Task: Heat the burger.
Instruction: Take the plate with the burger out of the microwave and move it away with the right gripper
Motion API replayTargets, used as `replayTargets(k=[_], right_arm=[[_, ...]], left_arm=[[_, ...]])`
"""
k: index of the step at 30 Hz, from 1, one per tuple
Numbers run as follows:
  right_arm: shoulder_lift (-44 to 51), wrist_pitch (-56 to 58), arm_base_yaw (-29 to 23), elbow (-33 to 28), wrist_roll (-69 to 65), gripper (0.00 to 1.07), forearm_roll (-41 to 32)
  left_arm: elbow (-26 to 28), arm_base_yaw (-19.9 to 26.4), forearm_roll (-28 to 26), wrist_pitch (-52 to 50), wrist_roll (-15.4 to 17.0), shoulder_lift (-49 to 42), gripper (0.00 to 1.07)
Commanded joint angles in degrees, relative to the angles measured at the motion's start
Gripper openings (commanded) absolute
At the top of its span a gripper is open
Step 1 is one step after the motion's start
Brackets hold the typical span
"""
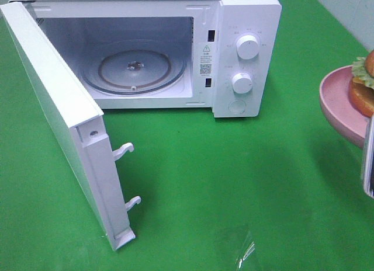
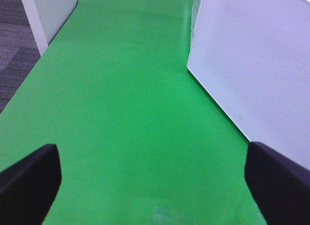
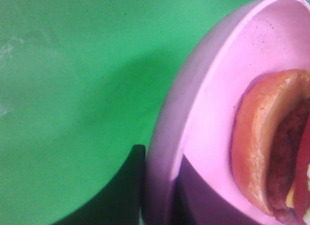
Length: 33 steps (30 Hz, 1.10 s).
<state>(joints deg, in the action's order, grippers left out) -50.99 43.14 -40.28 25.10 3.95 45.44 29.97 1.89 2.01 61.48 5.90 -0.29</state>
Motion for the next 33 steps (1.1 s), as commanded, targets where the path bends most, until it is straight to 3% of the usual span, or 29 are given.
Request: replayTargets(k=[1, 17, 33], right_arm=[[0.57, 1.72, 0.11, 0.34, -3.95, 0.0, 4.58], [-8.65, 13.52, 0.11, 1.72, -33.8, 0.0, 9.22], [-8.65, 17.88, 0.11, 1.72, -45.55, 0.0, 9.11]], left_arm=[[-0.11, 0.06, -0.11, -0.11, 0.06, -0.97, 0.94], [-0.11, 0.06, -0.11, -0.11, 0.06, -0.97, 0.94], [-0.11, 0.06, -0.11, -0.11, 0.06, -0.97, 0.94]])
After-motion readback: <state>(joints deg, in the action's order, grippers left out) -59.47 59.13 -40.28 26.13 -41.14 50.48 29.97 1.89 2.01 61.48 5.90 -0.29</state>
